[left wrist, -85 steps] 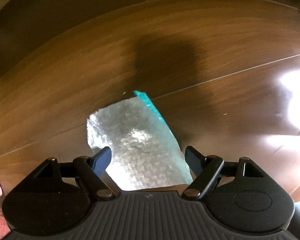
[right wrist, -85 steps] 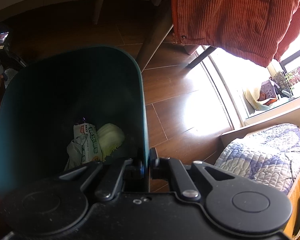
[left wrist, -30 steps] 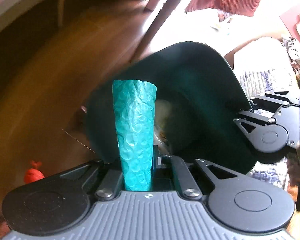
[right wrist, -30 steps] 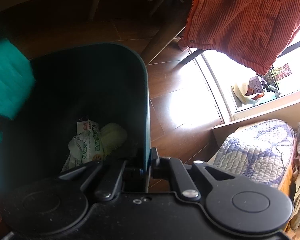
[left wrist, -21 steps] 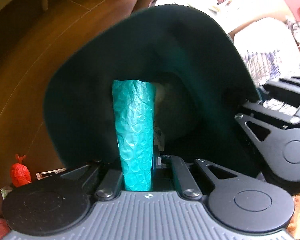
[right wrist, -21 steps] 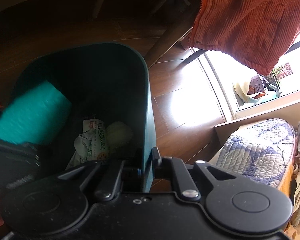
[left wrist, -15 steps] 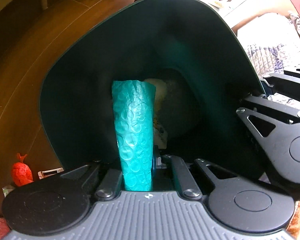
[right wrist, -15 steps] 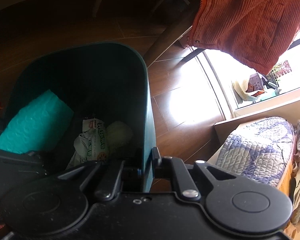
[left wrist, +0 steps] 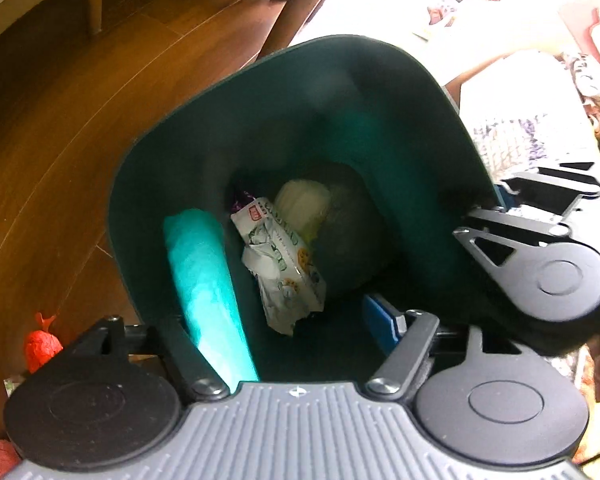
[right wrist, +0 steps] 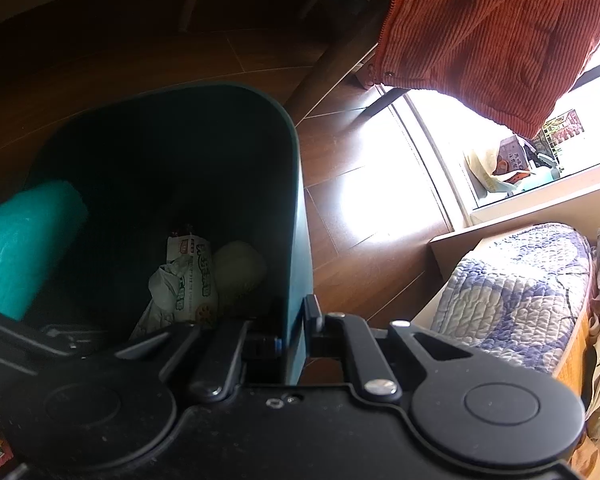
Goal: Collect trash
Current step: 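Lower the teal sponge into the bin held by the right tool and open, then move the left tool back to the floor and grasp the red mesh bag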
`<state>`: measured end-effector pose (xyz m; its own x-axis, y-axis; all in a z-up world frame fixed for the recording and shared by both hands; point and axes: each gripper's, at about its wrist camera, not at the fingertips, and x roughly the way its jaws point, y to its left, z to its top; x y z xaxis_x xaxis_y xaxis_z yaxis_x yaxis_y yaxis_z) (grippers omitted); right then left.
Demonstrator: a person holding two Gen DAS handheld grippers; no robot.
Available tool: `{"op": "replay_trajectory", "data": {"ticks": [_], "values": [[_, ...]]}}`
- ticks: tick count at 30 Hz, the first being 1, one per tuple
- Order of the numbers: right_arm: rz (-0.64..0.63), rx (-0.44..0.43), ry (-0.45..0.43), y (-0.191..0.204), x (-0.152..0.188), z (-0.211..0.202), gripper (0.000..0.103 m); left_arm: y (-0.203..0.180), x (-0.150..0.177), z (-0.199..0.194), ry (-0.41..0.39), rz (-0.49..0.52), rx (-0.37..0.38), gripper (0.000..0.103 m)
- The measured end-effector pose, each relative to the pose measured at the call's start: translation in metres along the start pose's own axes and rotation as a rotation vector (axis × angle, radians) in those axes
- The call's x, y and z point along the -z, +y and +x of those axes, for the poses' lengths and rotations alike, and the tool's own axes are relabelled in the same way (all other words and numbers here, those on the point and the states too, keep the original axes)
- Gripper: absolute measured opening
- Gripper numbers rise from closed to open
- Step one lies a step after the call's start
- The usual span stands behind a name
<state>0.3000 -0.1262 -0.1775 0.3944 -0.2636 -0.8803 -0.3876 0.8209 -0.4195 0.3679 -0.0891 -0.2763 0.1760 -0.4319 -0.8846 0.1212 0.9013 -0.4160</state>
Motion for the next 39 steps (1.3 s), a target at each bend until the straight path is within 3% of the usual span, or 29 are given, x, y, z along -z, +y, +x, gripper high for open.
{"op": "replay_trajectory", "data": {"ticks": [7, 13, 18, 23, 27, 31, 36, 39], "values": [[0.005, -0.007, 0.004, -0.001, 0.000, 0.000, 0.010, 0.015, 0.005, -0.026, -0.037, -0.002, 0.037, 0.077], [0.000, -0.010, 0.007, 0.001, 0.000, -0.002, 0.011, 0.034, 0.017, -0.061, -0.103, 0.000, -0.012, 0.077], [-0.019, -0.017, 0.009, 0.006, 0.000, -0.006, 0.012, 0.063, 0.032, -0.087, -0.153, 0.027, -0.143, 0.077], [-0.058, -0.023, 0.012, 0.007, 0.001, -0.006, 0.012, 0.111, 0.040, -0.089, -0.157, -0.056, -0.283, 0.077], [-0.093, -0.037, 0.038, 0.005, 0.005, -0.005, 0.012, 0.156, 0.051, -0.083, -0.125, -0.131, -0.379, 0.077], [-0.120, -0.060, 0.062, 0.001, 0.009, -0.006, 0.013, 0.199, 0.060, -0.071, -0.067, -0.213, -0.403, 0.077], [-0.151, -0.072, 0.057, 0.005, 0.012, -0.008, 0.013, 0.243, 0.077, -0.026, 0.093, -0.377, -0.301, 0.077], [-0.158, -0.082, 0.049, 0.008, 0.012, -0.010, 0.014, 0.251, 0.077, 0.008, 0.164, -0.416, -0.305, 0.077]]}}
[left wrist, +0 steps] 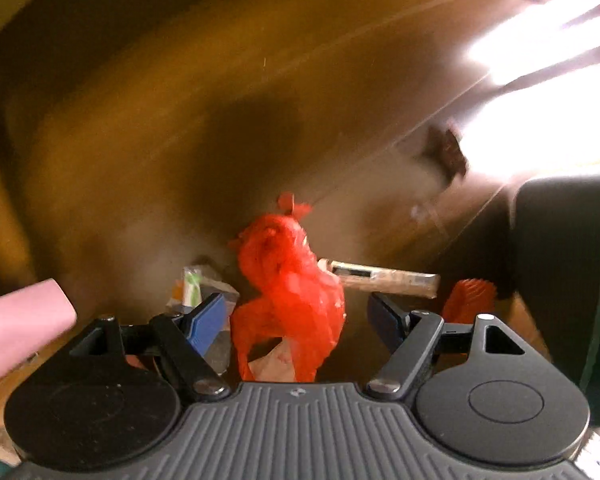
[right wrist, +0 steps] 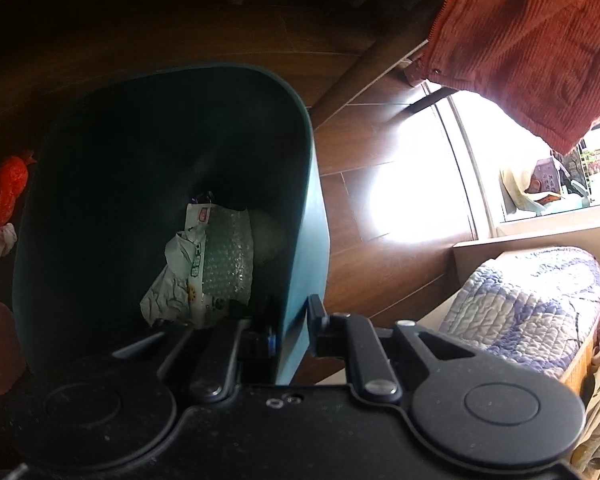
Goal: Collect trash
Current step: 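Move the left tool back to the floor and grasp the red mesh bag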
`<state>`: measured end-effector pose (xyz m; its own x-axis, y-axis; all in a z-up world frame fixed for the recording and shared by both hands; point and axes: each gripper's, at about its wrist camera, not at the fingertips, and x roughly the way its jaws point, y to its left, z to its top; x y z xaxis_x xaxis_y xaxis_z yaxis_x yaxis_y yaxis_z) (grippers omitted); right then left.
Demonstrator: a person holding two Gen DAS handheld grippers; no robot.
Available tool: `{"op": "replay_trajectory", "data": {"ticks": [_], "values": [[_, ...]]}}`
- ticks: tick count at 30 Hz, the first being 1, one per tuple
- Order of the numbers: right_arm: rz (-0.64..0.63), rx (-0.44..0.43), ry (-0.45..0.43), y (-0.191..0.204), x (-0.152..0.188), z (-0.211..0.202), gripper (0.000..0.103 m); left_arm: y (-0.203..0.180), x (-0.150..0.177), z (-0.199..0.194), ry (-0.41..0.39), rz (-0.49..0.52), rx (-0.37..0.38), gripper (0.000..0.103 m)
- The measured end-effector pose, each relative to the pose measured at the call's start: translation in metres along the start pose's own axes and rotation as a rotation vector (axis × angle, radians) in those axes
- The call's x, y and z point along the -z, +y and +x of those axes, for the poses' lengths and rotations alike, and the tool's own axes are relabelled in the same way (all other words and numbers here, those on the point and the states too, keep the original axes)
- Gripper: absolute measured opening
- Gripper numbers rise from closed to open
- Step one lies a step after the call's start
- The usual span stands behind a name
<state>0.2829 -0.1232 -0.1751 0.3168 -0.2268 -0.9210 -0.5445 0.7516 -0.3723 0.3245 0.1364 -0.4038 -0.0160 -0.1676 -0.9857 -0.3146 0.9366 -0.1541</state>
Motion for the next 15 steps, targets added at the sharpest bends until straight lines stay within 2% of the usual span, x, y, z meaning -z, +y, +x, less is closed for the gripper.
{"op": "replay_trajectory", "data": {"ticks": [2, 6, 8, 15], "values": [[-0.007, -0.004, -0.006, 0.003, 0.001, -0.002, 0.014, -0.005, -0.005, 0.021, 0.021, -0.005, -0.021, 0.077], [-0.038, -0.005, -0.013, 0.007, 0.001, -0.003, 0.015, -0.001, -0.010, 0.057, 0.062, -0.106, -0.007, 0.077], [-0.040, -0.009, -0.021, 0.007, 0.001, -0.004, 0.015, 0.000, -0.014, 0.075, 0.074, -0.138, -0.023, 0.077], [-0.061, -0.017, -0.021, 0.009, 0.002, -0.006, 0.014, -0.002, -0.025, 0.111, 0.091, -0.124, -0.105, 0.076]]}}
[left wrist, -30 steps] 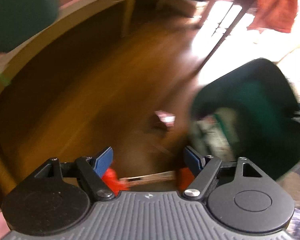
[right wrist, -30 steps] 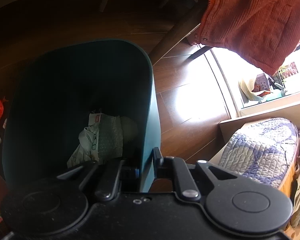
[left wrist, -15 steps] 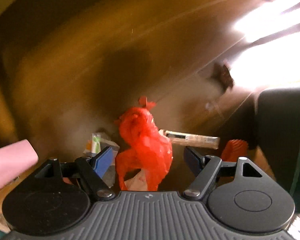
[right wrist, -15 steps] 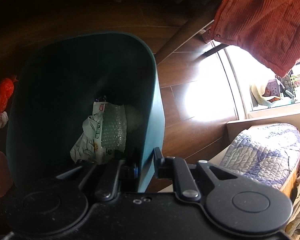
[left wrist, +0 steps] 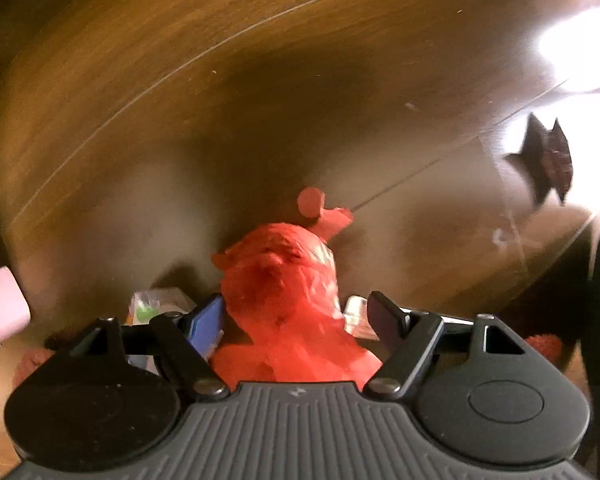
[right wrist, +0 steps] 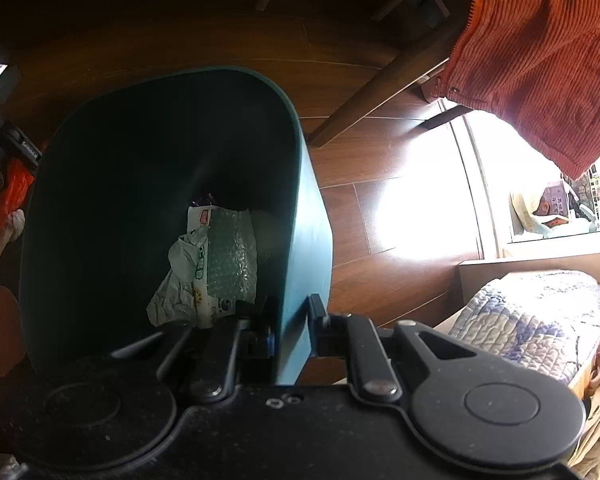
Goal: Collect trash
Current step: 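Move the left tool back to the floor and grasp the red mesh bag, then carry the red mesh bag with the left tool into the teal bin and release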
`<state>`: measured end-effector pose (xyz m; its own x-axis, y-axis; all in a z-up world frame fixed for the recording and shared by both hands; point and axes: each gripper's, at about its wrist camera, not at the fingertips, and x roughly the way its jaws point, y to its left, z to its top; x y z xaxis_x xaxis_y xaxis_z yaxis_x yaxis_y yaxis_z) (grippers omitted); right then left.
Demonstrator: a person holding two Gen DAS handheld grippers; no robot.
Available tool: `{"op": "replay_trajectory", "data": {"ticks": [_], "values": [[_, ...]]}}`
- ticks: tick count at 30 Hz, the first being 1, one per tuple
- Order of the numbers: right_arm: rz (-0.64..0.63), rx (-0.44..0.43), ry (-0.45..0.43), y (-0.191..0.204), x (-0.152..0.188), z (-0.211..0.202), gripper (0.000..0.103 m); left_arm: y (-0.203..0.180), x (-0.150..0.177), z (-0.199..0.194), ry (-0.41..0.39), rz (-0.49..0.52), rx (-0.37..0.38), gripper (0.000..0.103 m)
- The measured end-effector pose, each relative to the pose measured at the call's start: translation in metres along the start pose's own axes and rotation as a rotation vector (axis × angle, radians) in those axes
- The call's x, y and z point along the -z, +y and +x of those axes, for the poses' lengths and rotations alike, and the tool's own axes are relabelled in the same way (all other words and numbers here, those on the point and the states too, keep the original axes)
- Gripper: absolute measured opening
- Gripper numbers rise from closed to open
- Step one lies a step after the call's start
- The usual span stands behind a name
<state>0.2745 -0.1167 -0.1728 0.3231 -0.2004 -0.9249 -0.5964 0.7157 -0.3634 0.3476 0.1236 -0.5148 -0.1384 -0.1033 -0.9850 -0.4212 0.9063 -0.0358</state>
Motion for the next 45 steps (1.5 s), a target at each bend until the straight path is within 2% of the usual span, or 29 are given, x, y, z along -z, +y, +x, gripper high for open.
{"op": "replay_trajectory", "data": {"ticks": [2, 5, 7, 10, 11, 12, 21, 26, 32, 38, 42, 45], "values": [[-0.001, -0.004, -0.004, -0.001, 0.000, 0.000, 0.015, 0.001, -0.002, 0.003, 0.004, -0.012, -0.006, 0.075], [0.014, -0.009, -0.011, -0.003, -0.001, -0.001, 0.014, 0.000, -0.005, 0.005, 0.009, -0.012, -0.022, 0.061], [0.022, -0.012, -0.014, -0.004, 0.000, -0.001, 0.014, -0.001, -0.006, 0.005, 0.008, -0.004, -0.028, 0.059], [0.028, -0.011, -0.019, -0.004, 0.004, -0.004, 0.014, -0.002, -0.005, -0.001, -0.006, 0.003, -0.022, 0.051], [0.036, -0.010, -0.019, -0.004, 0.004, -0.004, 0.014, -0.002, -0.004, -0.005, -0.013, 0.006, -0.028, 0.039], [0.041, -0.009, -0.020, -0.006, 0.005, -0.003, 0.014, -0.002, -0.004, -0.007, -0.012, 0.006, -0.031, 0.037], [0.086, -0.002, -0.018, -0.011, 0.000, 0.000, 0.013, -0.005, 0.011, -0.046, -0.067, 0.056, -0.060, 0.035], [0.106, -0.001, -0.018, -0.011, -0.001, 0.001, 0.013, -0.010, 0.017, -0.082, -0.102, 0.111, -0.064, 0.035], [0.124, -0.001, -0.011, -0.014, 0.000, 0.001, 0.013, -0.030, 0.032, -0.138, -0.141, 0.164, 0.004, 0.035], [0.154, -0.001, -0.005, -0.018, -0.006, 0.002, 0.013, -0.058, 0.056, -0.204, -0.231, 0.262, 0.087, 0.035], [0.148, 0.001, -0.004, -0.016, -0.008, 0.001, 0.013, -0.074, 0.074, -0.247, -0.283, 0.305, 0.170, 0.035], [0.136, 0.007, -0.011, -0.011, -0.008, 0.000, 0.014, -0.091, 0.085, -0.276, -0.306, 0.325, 0.262, 0.035]]}}
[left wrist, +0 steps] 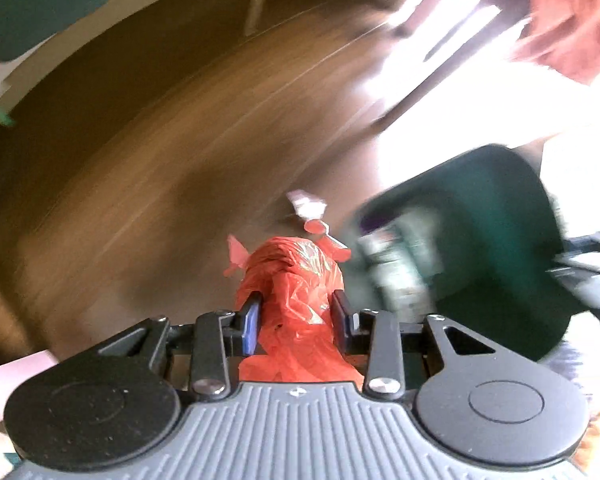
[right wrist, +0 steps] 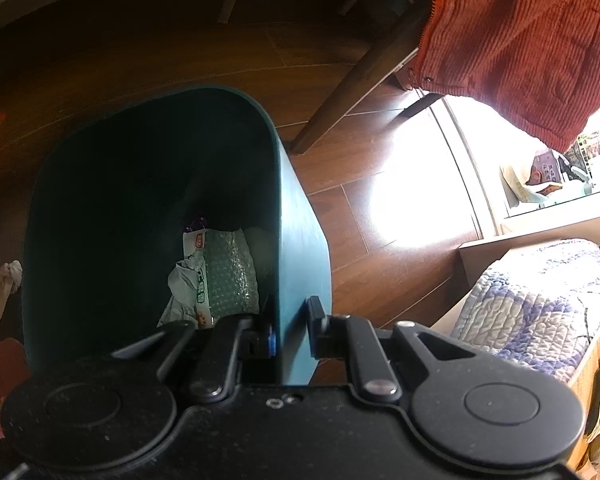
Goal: Collect trash
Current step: 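Carry the red mesh bag with the left tool into the teal bin and release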
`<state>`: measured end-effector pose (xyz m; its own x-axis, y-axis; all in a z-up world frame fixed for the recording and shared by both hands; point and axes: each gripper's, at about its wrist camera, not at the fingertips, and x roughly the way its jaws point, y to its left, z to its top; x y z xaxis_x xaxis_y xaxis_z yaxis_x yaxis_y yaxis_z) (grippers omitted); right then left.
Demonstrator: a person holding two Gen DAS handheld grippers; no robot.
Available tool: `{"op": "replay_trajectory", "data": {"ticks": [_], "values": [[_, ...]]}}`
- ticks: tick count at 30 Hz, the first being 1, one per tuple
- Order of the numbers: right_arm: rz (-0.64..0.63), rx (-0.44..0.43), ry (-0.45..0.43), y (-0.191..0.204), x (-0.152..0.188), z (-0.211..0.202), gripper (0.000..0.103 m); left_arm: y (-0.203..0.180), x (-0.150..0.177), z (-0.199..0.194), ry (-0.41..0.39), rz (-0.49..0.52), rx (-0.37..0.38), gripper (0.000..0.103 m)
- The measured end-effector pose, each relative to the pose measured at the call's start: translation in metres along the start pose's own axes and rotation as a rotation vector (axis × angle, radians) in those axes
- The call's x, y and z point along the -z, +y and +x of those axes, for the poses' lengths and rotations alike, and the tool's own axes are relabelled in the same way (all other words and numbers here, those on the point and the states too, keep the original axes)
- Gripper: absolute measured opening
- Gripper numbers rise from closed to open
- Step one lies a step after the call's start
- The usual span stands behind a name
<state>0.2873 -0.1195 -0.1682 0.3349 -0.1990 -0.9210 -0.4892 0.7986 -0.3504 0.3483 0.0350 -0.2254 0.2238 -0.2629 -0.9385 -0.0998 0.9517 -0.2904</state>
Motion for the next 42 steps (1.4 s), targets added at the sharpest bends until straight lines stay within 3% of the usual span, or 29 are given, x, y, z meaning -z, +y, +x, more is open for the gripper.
{"op": "replay_trajectory", "data": {"ticks": [7, 10, 14, 17, 21, 34, 39, 42], "values": [[-0.012, -0.005, -0.002, 0.006, 0.002, -0.007, 0.015, -0.070, -0.019, -0.012, -0.040, 0.014, 0.199, 0.035], [-0.012, -0.013, -0.001, 0.004, 0.002, -0.008, 0.015, -0.093, -0.027, 0.008, -0.027, 0.016, 0.213, 0.035], [-0.007, -0.022, -0.005, 0.000, 0.000, -0.007, 0.016, -0.101, -0.029, 0.041, -0.010, -0.063, 0.236, 0.035], [-0.012, -0.033, -0.008, 0.001, 0.000, -0.010, 0.016, -0.098, -0.028, 0.070, 0.008, -0.126, 0.219, 0.035], [-0.032, -0.036, -0.014, 0.003, 0.001, -0.009, 0.017, -0.098, -0.024, 0.102, 0.050, -0.138, 0.193, 0.035], [-0.020, -0.039, -0.016, 0.003, 0.003, -0.008, 0.017, -0.122, -0.010, 0.151, 0.162, 0.017, 0.095, 0.039], [-0.014, -0.039, -0.014, 0.001, 0.000, -0.007, 0.017, -0.125, -0.006, 0.148, 0.147, 0.037, 0.112, 0.065], [-0.012, -0.037, -0.013, 0.001, 0.000, -0.007, 0.017, -0.130, -0.004, 0.142, 0.127, 0.073, 0.115, 0.065]]}}
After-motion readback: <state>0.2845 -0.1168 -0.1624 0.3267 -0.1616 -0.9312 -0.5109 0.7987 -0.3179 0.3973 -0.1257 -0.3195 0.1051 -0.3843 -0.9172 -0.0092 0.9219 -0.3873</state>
